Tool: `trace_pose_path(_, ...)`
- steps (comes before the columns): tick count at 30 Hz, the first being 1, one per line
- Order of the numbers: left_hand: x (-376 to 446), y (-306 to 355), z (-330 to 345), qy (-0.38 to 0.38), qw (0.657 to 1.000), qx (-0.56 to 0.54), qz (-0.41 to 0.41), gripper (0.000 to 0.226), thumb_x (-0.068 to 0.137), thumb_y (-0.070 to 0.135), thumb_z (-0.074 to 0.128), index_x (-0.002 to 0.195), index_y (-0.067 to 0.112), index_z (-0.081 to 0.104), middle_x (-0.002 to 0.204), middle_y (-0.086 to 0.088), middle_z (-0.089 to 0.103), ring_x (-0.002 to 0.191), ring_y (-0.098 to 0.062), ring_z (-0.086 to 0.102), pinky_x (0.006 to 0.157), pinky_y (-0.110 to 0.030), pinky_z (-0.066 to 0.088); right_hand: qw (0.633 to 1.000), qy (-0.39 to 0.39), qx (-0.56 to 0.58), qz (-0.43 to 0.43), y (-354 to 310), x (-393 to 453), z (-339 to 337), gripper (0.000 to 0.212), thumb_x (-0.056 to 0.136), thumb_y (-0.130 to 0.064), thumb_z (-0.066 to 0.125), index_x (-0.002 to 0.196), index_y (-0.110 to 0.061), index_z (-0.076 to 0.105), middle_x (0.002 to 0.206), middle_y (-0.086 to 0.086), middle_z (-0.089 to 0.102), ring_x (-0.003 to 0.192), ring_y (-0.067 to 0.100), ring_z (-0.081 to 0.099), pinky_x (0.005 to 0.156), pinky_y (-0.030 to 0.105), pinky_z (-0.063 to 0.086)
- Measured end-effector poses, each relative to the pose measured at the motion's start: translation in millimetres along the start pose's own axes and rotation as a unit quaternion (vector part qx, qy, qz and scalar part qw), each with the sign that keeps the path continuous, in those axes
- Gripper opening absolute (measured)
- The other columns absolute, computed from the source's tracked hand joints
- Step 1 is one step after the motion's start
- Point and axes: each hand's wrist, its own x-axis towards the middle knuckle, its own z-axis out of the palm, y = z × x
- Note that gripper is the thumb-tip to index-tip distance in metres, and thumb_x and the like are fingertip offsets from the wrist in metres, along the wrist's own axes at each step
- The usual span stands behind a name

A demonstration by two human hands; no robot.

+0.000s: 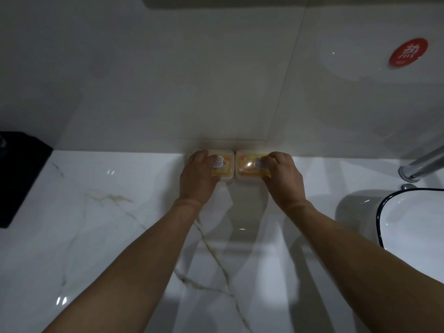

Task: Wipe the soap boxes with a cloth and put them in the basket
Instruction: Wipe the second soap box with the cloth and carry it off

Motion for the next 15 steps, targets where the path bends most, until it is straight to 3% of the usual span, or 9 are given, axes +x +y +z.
trace_pose_path(6,4,11,3,0.023,0.999,0.012,0.024,0.053,0.067,0.014,0.084,0.117,0.014,0.067,0.120,-0.010,0.059,0.115,-0.032,0.054,0.086,-0.040,0.047,1.000,-0.006,-0.010,0.007,4,0,-6,0.029,0.082,-0.012,0.073,0.109,-0.009,0.062,0.119,0.005,0.059,0.116,0.027,0.049,0.071,0.039,0.053)
trace_pose_path(11,4,13,3,-0.012,0.993,0.117,0.028,0.052,0.079,0.029,0.075,0.127,0.023,0.056,0.130,-0.004,0.050,0.126,-0.027,0.045,0.105,-0.049,0.036,1.000,-0.013,-0.022,0.013,0,0,-7,0.029,0.082,-0.007,0.070,0.109,-0.009,0.061,0.121,0.006,0.059,0.116,0.026,0.048,0.074,0.039,0.051)
trace_pose_path(15,7,19,0,-0.032,0.989,0.142,0.017,0.049,0.077,0.036,0.074,0.120,0.027,0.053,0.127,-0.001,0.046,0.124,-0.025,0.043,0.107,-0.055,0.032,0.997,-0.045,-0.062,0.008,-3,1,-14,0.037,0.080,-0.014,0.075,0.114,-0.012,0.060,0.123,0.005,0.059,0.118,0.027,0.049,0.083,0.040,0.048)
